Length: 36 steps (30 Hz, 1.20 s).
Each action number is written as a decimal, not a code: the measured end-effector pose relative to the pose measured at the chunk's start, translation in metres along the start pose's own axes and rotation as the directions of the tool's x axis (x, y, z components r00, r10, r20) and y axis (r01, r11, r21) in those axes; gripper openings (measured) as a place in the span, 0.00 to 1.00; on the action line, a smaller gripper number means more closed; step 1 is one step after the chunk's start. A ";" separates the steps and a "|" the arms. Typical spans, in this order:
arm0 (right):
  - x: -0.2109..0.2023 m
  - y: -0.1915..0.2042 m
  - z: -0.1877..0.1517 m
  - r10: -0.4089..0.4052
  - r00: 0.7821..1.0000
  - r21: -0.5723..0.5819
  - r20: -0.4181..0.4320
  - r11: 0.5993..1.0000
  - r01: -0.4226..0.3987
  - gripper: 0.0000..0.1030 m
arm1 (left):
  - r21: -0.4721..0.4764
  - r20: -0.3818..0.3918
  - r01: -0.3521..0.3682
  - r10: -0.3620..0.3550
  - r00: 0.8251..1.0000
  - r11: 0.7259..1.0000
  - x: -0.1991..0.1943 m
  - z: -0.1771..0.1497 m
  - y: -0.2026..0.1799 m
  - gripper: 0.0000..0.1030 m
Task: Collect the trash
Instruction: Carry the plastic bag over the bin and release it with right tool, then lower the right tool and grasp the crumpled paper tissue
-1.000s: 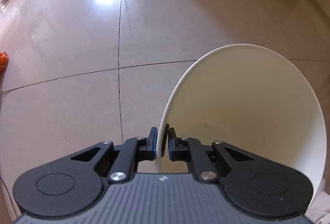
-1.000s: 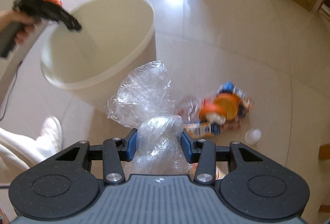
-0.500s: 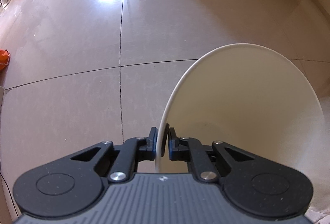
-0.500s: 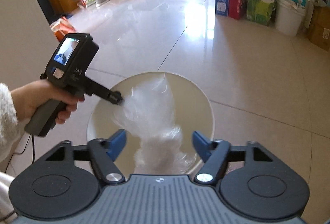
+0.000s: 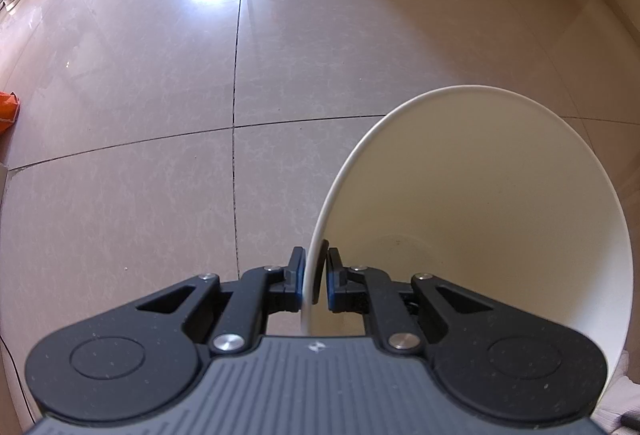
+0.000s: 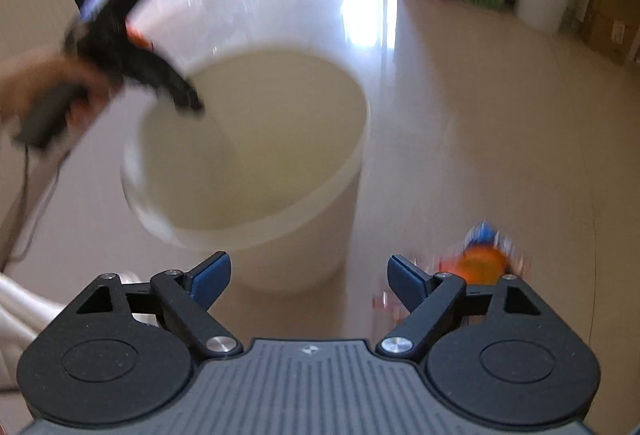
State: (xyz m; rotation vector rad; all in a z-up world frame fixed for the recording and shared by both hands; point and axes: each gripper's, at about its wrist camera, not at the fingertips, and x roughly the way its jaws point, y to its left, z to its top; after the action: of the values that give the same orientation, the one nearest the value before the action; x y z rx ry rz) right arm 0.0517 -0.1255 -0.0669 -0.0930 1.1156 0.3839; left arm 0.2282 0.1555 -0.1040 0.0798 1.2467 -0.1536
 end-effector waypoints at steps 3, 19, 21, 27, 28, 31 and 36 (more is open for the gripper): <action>0.029 -0.006 -0.045 0.009 0.997 0.033 -0.073 0.999 -0.006 0.86 | 0.005 -0.002 -0.005 0.005 1.000 1.000 0.001 0.000 -0.001 0.08; 0.187 -0.031 -0.183 -0.134 0.915 0.408 -0.380 0.864 0.296 0.86 | -0.010 -0.006 -0.004 0.004 1.000 1.000 0.001 0.000 0.001 0.08; 0.193 -0.032 -0.183 -0.140 0.916 0.421 -0.375 0.855 0.303 0.86 | -0.011 -0.007 -0.003 0.003 1.000 1.000 0.000 0.000 0.002 0.08; 0.200 -0.038 -0.178 -0.150 0.910 0.424 -0.387 0.847 0.320 0.75 | -0.014 -0.009 -0.001 0.001 1.000 1.000 0.000 0.001 0.003 0.08; 0.197 -0.039 -0.179 -0.154 0.909 0.418 -0.388 0.849 0.323 0.71 | -0.015 -0.009 -0.001 0.001 1.000 1.000 0.000 0.001 0.003 0.08; 0.194 -0.044 -0.178 -0.156 0.905 0.404 -0.395 0.855 0.324 0.61 | -0.014 -0.008 -0.002 0.002 1.000 1.000 0.000 0.000 0.003 0.08; 0.182 -0.047 -0.175 -0.149 0.903 0.409 -0.403 0.853 0.323 0.56 | -0.016 -0.008 -0.002 0.002 1.000 1.000 0.000 0.000 0.003 0.08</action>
State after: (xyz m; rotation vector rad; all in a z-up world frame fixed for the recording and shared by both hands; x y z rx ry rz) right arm -0.0121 -0.1692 -0.3122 0.1314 1.5139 -0.1473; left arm 0.2293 0.1584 -0.1043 0.0682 1.2560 -0.1421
